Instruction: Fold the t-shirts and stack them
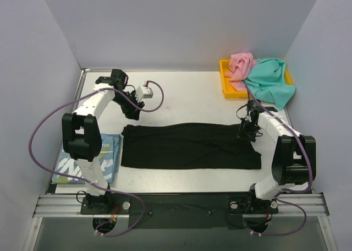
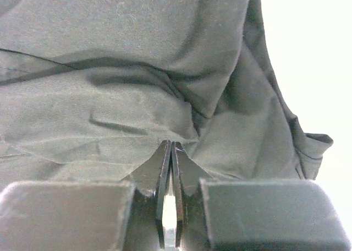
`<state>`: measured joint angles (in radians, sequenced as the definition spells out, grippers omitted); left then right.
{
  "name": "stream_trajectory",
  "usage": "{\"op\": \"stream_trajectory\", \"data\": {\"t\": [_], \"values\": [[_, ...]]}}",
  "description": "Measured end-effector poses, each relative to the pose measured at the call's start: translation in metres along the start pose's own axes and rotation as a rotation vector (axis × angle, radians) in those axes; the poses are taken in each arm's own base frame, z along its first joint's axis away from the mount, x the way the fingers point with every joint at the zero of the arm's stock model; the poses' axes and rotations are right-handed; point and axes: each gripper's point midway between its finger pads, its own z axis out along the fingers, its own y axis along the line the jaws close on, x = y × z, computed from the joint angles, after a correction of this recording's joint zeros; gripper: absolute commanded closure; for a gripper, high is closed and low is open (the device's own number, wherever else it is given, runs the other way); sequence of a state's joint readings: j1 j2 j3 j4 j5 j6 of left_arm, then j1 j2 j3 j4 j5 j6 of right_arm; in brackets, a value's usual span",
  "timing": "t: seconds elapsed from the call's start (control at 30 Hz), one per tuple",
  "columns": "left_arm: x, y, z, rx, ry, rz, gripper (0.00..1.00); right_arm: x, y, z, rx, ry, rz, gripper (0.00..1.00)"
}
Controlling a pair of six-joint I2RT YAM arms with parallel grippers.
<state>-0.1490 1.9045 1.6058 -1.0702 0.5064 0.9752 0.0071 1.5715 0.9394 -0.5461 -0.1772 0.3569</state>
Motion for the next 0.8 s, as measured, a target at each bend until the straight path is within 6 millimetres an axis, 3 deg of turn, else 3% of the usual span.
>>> {"op": "stream_trajectory", "data": {"t": [0.1, 0.2, 0.23, 0.27, 0.33, 0.37, 0.47, 0.57, 0.7, 0.8], "values": [[-0.011, 0.013, 0.01, -0.053, -0.02, -0.015, 0.49, -0.007, -0.002, -0.008, 0.018, -0.036, -0.001, 0.97], [-0.003, 0.015, 0.034, -0.088, 0.045, 0.02, 0.52, -0.01, -0.006, -0.01, 0.04, -0.048, -0.001, 0.97], [0.005, 0.012, 0.044, -0.088, 0.08, 0.027, 0.56, -0.011, -0.006, -0.009, 0.045, -0.046, -0.001, 0.97], [0.014, 0.01, 0.055, -0.083, 0.116, 0.03, 0.69, -0.015, -0.006, -0.008, 0.052, -0.043, -0.002, 0.98], [0.034, 0.005, 0.073, -0.068, 0.185, 0.025, 0.83, -0.025, -0.004, -0.001, 0.064, -0.028, -0.004, 0.99], [0.041, 0.005, 0.079, -0.063, 0.203, 0.026, 0.86, -0.03, -0.003, 0.004, 0.069, -0.016, -0.007, 1.0], [0.043, 0.017, 0.075, -0.113, 0.208, 0.033, 0.93, -0.046, 0.001, 0.024, 0.092, 0.026, -0.019, 1.0], [0.048, 0.011, 0.071, -0.118, 0.206, 0.038, 0.96, -0.062, 0.008, 0.03, 0.114, 0.06, -0.043, 1.0], [0.058, -0.01, 0.065, -0.07, 0.225, 0.018, 0.96, -0.109, 0.038, 0.039, 0.118, 0.023, -0.115, 1.0], [0.061, -0.029, 0.054, -0.031, 0.226, 0.004, 0.94, -0.144, 0.073, 0.046, 0.108, -0.035, -0.193, 1.0]]}}
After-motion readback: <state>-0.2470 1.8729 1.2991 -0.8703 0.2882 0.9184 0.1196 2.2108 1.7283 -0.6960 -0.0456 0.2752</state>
